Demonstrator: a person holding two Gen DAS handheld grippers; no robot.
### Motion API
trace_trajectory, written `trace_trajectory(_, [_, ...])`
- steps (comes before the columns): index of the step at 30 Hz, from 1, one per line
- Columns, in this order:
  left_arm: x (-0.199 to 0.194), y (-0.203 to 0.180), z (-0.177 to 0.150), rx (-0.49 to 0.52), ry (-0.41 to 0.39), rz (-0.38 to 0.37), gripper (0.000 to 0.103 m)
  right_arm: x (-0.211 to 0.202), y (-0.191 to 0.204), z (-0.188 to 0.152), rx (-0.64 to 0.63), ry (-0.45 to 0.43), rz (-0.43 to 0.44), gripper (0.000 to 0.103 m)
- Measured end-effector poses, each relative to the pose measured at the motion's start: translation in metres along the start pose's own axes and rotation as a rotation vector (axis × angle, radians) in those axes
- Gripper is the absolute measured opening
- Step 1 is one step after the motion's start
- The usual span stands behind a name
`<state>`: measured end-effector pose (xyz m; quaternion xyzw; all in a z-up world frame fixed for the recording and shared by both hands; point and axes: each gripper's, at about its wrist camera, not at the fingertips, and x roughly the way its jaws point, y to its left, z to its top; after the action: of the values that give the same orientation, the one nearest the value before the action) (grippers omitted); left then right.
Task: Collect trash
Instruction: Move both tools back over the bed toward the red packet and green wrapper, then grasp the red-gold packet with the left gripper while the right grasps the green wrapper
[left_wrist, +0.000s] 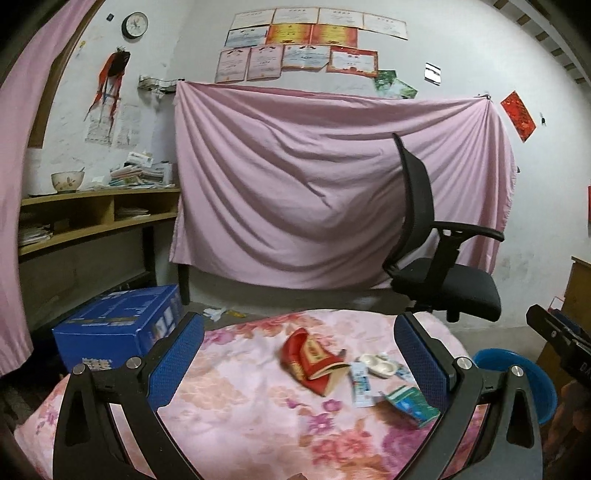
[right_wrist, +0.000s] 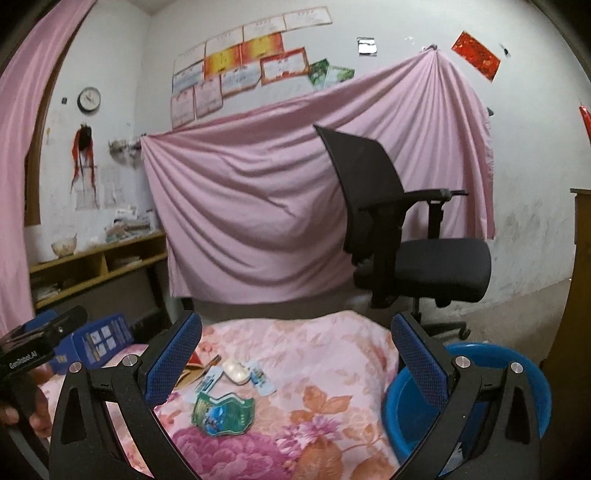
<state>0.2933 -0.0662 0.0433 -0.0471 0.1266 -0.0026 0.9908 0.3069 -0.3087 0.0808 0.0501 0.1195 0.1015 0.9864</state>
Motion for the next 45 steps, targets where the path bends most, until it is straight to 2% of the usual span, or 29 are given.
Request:
trace_trajectory(4, [0.01, 0.013, -0.007, 0.001, 0.043, 0.006, 0.101, 0.016, 0.013, -0.006, -0.025, 0.082, 0.01, 0.103])
trace_trajectory(9, [0.038, 0.021, -0.023, 0.054, 0.187, 0.027, 0.101, 0.049, 0.03, -0.025, -0.047, 0.259, 0.005, 0.103])
trace_trajectory(14, [0.056, 0.027, -0.036, 0.062, 0.28, 0.02, 0.101, 0.075, 0.039, -0.042, -0.049, 0.413, 0.04, 0.103])
trace_trajectory(21, [0.076, 0.028, -0.046, 0.072, 0.401, -0.008, 0.101, 0.094, 0.054, -0.06, -0.109, 0.533, 0.051, 0.102])
trace_trajectory(24, [0.085, 0.028, -0.049, 0.074, 0.444, -0.026, 0.101, 0.102, 0.056, -0.063, -0.114, 0.565, 0.046, 0.093])
trace_trajectory(25, [0.09, 0.027, -0.05, 0.073, 0.463, -0.033, 0.101, 0.105, 0.055, -0.065, -0.112, 0.577, 0.041, 0.084])
trace_trajectory(27, [0.101, 0.025, -0.052, 0.064, 0.51, -0.046, 0.101, 0.112, 0.055, -0.07, -0.106, 0.615, 0.038, 0.077])
trace_trajectory(28, [0.104, 0.025, -0.053, 0.058, 0.52, -0.052, 0.1, 0.114, 0.055, -0.072, -0.103, 0.628, 0.043, 0.069])
trace_trajectory(29, [0.108, 0.024, -0.053, 0.05, 0.524, -0.057, 0.1, 0.117, 0.054, -0.074, -0.096, 0.647, 0.056, 0.062])
trace_trajectory(30, [0.111, 0.023, -0.052, 0.042, 0.523, -0.059, 0.1, 0.118, 0.053, -0.075, -0.092, 0.651, 0.06, 0.061])
trace_trajectory(31, [0.113, 0.022, -0.051, 0.035, 0.521, -0.062, 0.1, 0.119, 0.052, -0.075, -0.085, 0.65, 0.062, 0.054])
trace_trajectory(33, [0.119, 0.021, -0.049, 0.011, 0.515, -0.078, 0.1, 0.119, 0.048, -0.074, -0.062, 0.648, 0.081, 0.047])
trace_trajectory(35, [0.125, 0.02, -0.047, -0.019, 0.508, -0.082, 0.1, 0.12, 0.039, -0.073, -0.028, 0.648, 0.085, 0.028])
trace_trajectory(38, [0.136, 0.022, -0.044, -0.084, 0.498, -0.099, 0.098, 0.121, 0.029, -0.072, 0.032, 0.648, 0.113, 0.026])
trace_trajectory(40, [0.144, 0.024, -0.042, -0.137, 0.502, -0.108, 0.089, 0.122, 0.026, -0.071, 0.053, 0.645, 0.123, 0.026])
trace_trajectory(42, [0.152, 0.025, -0.041, -0.18, 0.514, -0.115, 0.074, 0.121, 0.026, -0.071, 0.057, 0.642, 0.129, 0.026])
trace_trajectory(45, [0.163, 0.027, -0.043, -0.224, 0.538, -0.107, 0.066, 0.121, 0.027, -0.07, 0.057, 0.639, 0.136, 0.026])
